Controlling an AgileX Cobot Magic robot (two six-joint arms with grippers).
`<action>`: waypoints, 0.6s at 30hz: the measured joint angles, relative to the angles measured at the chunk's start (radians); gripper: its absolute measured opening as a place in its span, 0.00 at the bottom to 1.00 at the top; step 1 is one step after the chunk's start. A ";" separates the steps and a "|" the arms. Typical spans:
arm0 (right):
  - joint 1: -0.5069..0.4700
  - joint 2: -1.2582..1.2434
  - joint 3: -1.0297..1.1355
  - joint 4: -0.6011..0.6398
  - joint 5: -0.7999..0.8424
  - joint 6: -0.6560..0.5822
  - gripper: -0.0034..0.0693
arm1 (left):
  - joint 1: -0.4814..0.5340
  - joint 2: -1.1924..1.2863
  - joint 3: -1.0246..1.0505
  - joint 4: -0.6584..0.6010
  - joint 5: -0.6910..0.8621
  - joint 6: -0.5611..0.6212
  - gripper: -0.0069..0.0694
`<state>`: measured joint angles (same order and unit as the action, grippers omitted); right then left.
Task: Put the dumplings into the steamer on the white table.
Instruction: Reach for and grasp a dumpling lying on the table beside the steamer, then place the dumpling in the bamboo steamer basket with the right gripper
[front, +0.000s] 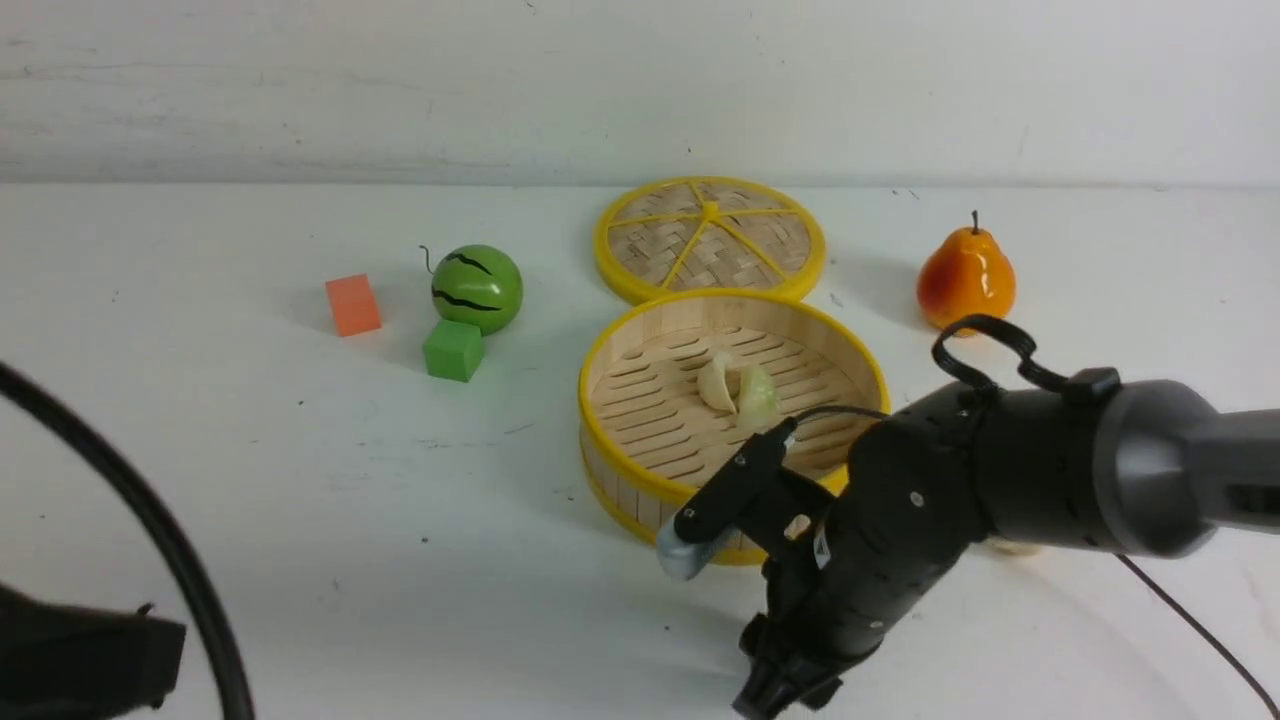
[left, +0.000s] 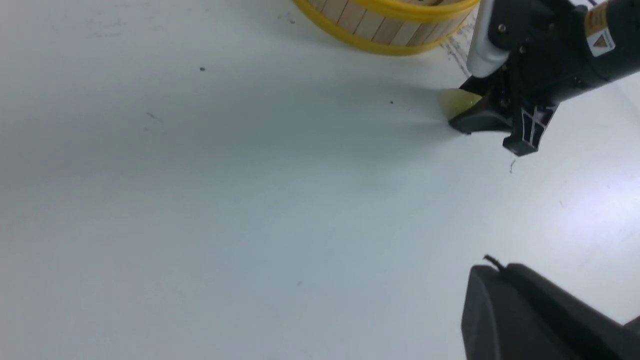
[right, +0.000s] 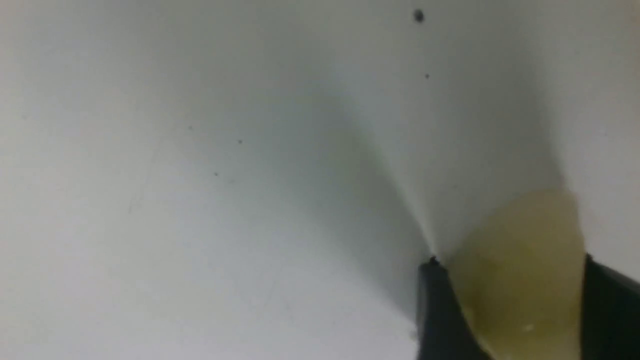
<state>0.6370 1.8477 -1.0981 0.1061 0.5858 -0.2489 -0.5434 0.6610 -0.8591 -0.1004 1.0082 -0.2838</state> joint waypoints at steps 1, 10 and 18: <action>0.000 0.000 -0.020 -0.009 0.032 0.000 0.37 | 0.000 -0.007 0.001 0.000 0.013 -0.001 0.07; 0.000 -0.019 -0.335 -0.011 0.269 0.036 0.39 | 0.000 -0.021 0.002 0.008 0.148 -0.002 0.07; 0.000 0.127 -0.660 -0.065 0.194 0.289 0.39 | 0.000 -0.021 0.002 0.008 0.159 0.042 0.07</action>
<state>0.6370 1.9745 -1.7584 0.0412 0.7797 0.0403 -0.5434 0.6400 -0.8569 -0.0924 1.1668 -0.2415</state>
